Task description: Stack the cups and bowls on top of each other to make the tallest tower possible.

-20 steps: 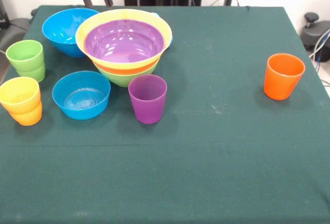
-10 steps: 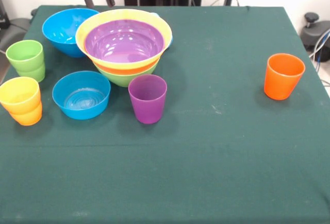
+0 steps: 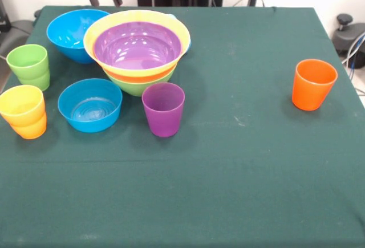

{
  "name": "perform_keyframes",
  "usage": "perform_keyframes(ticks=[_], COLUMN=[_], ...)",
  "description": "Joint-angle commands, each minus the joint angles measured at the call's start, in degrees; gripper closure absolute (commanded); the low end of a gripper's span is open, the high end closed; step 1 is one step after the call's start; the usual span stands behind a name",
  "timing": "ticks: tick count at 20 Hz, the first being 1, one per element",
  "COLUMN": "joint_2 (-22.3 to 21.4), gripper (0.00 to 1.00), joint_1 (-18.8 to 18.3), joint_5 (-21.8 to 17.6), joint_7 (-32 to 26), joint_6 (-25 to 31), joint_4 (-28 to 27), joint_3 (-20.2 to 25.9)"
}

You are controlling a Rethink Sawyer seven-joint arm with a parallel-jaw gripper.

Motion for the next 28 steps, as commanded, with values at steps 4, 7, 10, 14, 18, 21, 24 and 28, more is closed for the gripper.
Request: perform_keyframes(ticks=[4,7,10,14,18,21,24,28], joint_2=[-6.1,-9.3,-13.0,-16.5,-15.9,-15.5,-15.3,-14.4], gripper=[0.0,0.0,0.0,0.0,0.0,0.0,0.0,0.0], joint_1=[-0.4,-1.8,-2.3,-2.7,-2.5,-1.4,-0.5,1.0], joint_5=[-1.8,-2.8,-3.7,-5.2,-7.0,-7.8,-9.0,-11.9], joint_7=[-11.7,-9.7,-8.5,-7.5,-5.9,-4.5,-3.5,-1.7], joint_6=[8.6,5.9,5.2,4.4,2.5,2.0,2.1,2.3], joint_4=[0.7,4.6,7.9,10.8,11.7,11.6,11.3,10.3], joint_3=[0.6,0.2,-1.0,-2.3,-3.3,-4.1,-5.0,-7.3])
